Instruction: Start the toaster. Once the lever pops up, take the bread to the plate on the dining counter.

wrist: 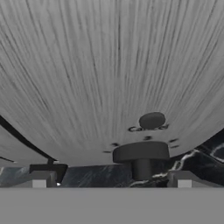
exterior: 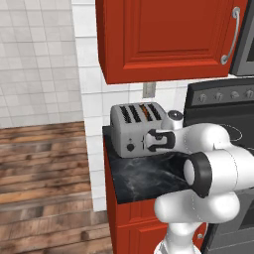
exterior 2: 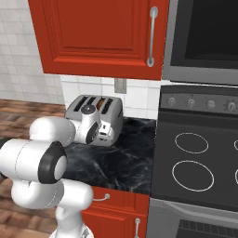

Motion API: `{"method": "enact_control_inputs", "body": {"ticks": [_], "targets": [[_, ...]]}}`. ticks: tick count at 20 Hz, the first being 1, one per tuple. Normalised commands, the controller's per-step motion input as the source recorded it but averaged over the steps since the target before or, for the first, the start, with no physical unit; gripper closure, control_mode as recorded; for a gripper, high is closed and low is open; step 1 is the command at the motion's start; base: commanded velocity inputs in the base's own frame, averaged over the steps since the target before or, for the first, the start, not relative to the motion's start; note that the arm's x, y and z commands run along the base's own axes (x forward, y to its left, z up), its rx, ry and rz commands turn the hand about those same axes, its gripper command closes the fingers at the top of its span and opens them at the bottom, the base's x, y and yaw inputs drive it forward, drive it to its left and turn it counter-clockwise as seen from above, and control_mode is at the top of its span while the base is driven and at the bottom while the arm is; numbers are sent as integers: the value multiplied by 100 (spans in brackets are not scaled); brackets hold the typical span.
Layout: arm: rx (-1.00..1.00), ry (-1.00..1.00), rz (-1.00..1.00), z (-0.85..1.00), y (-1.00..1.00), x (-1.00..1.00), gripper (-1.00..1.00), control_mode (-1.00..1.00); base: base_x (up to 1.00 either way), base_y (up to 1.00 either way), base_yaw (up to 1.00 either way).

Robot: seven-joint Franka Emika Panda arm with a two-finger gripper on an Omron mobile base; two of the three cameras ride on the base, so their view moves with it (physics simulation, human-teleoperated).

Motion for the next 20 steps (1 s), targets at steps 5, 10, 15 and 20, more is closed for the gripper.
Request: {"method": "enact_control_inputs", "body": {"ticks": [5,10,15,20], "targets": [[0,0,0,-13,0,0,-100,-100,0,0,0],[0,0,0,-1,0,0,-100,-100,0,0,0],[0,0,0,0,0,0,-100,-100,0,0,0],[0,0,0,0,0,0,-100,-100,0,0,0]]}}
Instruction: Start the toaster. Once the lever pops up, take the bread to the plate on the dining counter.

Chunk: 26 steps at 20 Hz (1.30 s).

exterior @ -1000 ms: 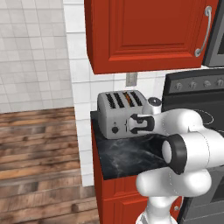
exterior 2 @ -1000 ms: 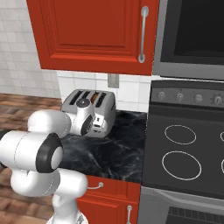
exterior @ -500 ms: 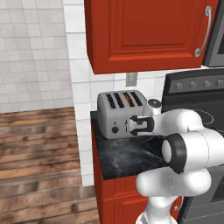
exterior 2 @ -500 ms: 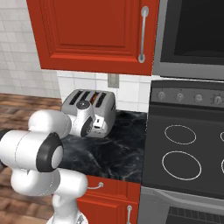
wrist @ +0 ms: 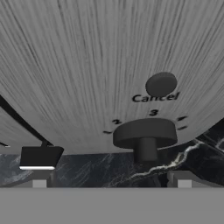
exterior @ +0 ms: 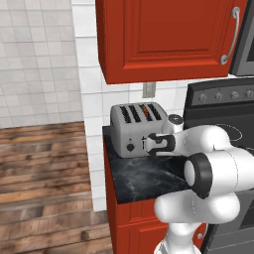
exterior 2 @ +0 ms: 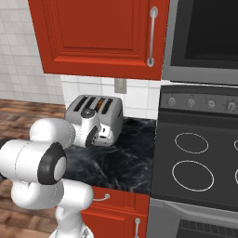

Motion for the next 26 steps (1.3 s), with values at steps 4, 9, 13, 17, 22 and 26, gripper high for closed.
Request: {"method": "enact_control_inputs", "body": {"ticks": [4,9,13,17,22,26], "targets": [[0,0,0,0,0,-4,-100,-100,0,0,0],[0,0,0,0,-3,-20,-100,-100,0,0,0],[0,-2,-2,1,-2,-16,-100,-100,0,0,0],[0,-8,0,12,0,-1,-100,-100,0,0,0],[0,-7,0,24,0,0,-100,-100,0,0,0],[0,-4,0,34,0,0,-100,-100,0,0,0]]}}
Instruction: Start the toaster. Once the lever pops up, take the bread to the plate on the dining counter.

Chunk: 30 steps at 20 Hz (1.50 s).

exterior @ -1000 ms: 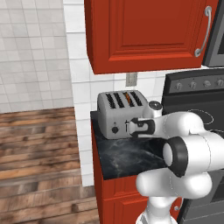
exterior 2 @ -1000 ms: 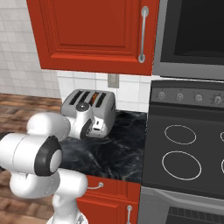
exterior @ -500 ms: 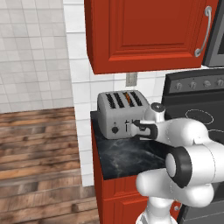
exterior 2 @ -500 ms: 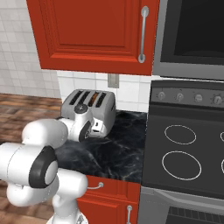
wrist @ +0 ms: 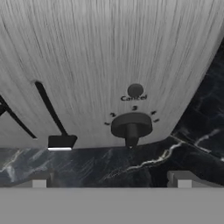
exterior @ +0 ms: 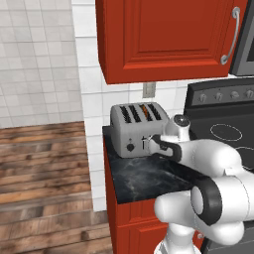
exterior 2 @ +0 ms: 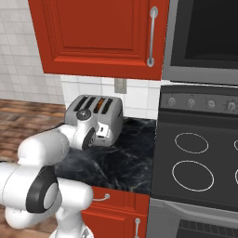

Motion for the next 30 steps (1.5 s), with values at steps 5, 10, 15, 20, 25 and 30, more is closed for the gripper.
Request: {"method": "enact_control_inputs", "body": {"ticks": [5,10,15,20,25,30], "targets": [[0,-2,0,39,0,0,-100,-100,0,0,0],[0,0,0,35,0,0,-100,-100,0,0,0],[0,0,0,32,0,0,-100,-100,0,0,0],[0,-12,0,14,7,-2,-100,-100,0,0,0],[0,-27,0,11,15,-1,-100,-100,0,0,0],[0,-20,0,19,7,0,-100,-100,0,0,0]]}}
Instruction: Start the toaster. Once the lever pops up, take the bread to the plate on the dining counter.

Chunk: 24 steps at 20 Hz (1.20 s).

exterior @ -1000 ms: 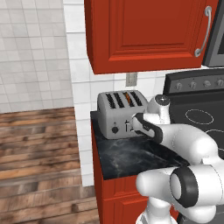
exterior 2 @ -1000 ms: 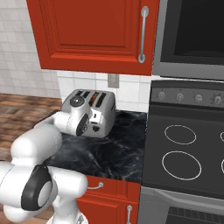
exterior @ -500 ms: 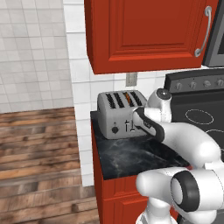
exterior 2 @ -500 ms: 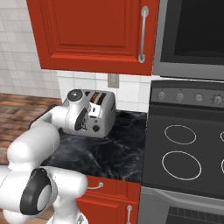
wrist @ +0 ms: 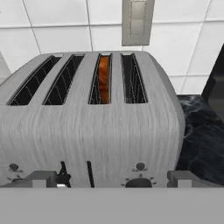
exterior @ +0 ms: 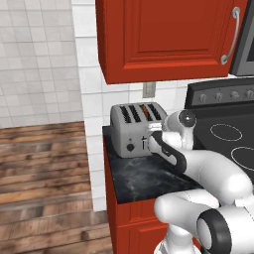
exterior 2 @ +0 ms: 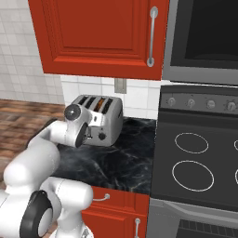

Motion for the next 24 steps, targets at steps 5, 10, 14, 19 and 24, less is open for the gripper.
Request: {"method": "enact_control_inputs", "body": {"ticks": [5,10,14,19,24], "targets": [[0,-9,0,43,1,0,-100,-100,0,0,0],[0,-5,0,46,1,-3,-100,-100,0,0,0],[0,-2,0,30,9,0,-100,-100,0,0,0],[0,-4,0,3,10,0,-100,-100,0,0,0],[0,-6,0,0,0,2,-100,-100,0,0,0]]}}
